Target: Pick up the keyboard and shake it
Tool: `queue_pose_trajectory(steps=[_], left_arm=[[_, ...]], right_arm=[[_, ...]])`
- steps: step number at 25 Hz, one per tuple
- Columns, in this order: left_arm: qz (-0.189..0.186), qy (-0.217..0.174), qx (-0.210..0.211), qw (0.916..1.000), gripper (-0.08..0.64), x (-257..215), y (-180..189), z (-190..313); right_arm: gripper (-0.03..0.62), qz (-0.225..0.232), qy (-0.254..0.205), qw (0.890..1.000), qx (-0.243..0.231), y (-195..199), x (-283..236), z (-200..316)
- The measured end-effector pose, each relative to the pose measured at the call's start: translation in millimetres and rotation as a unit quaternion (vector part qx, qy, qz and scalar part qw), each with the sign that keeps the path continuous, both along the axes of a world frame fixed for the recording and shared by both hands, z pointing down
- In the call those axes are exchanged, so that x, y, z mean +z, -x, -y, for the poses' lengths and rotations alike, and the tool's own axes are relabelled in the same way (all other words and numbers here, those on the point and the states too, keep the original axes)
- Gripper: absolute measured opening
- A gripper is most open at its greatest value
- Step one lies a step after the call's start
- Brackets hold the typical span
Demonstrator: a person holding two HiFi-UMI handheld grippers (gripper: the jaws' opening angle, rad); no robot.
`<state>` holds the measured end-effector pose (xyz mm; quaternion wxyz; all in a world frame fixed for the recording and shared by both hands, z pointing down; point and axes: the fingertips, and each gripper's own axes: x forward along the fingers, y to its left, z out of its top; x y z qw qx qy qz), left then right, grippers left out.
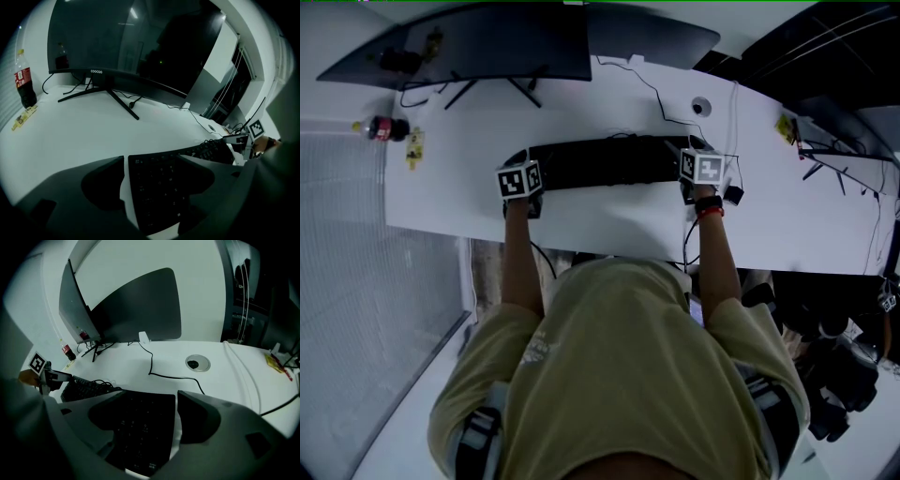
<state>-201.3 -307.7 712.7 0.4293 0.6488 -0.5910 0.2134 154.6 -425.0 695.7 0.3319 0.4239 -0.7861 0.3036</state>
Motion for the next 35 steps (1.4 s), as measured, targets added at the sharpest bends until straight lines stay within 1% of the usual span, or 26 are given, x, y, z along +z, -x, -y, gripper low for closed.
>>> queue_pose_trajectory(steps=[3,5,6,8,9,15,22,31,35], left_arm=[[-0.016,0.008,0.001,0.9998,0.353,7,-1,3],[-0.024,0.014,-0.010,0.9996,0.345,10,0,4],[-0.024,0.016,-0.019,0.9994,0.311,10,1,5],[-0.015,0.017,-0.034,0.9992,0.250,11,5,6],[-0.009,0.016,-0.035,0.9992,0.236,12,7,7],[-0.011,0.028,-0.030,0.9991,0.229,13,8,7],[0.002,0.040,-0.030,0.9987,0.229,12,9,6],[0.025,0.018,-0.008,0.9995,0.227,2,10,14],[0.026,0.014,-0.008,0.9995,0.226,-2,10,11]], right_arm=[[0.333,0.005,0.008,1.000,-0.002,1,5,1],[0.333,0.007,0.014,1.000,0.000,1,9,2],[0.333,0.007,0.016,1.000,0.004,0,10,3],[0.310,0.003,0.019,1.000,0.014,-2,12,4],[0.307,0.001,0.023,1.000,0.019,-3,14,4],[0.302,0.000,0.044,0.999,0.028,-3,16,4],[0.298,-0.001,0.043,0.998,0.044,-4,15,3],[0.298,0.000,0.042,0.996,0.079,-9,12,-6],[0.298,-0.003,0.029,0.996,0.083,-8,2,-10]])
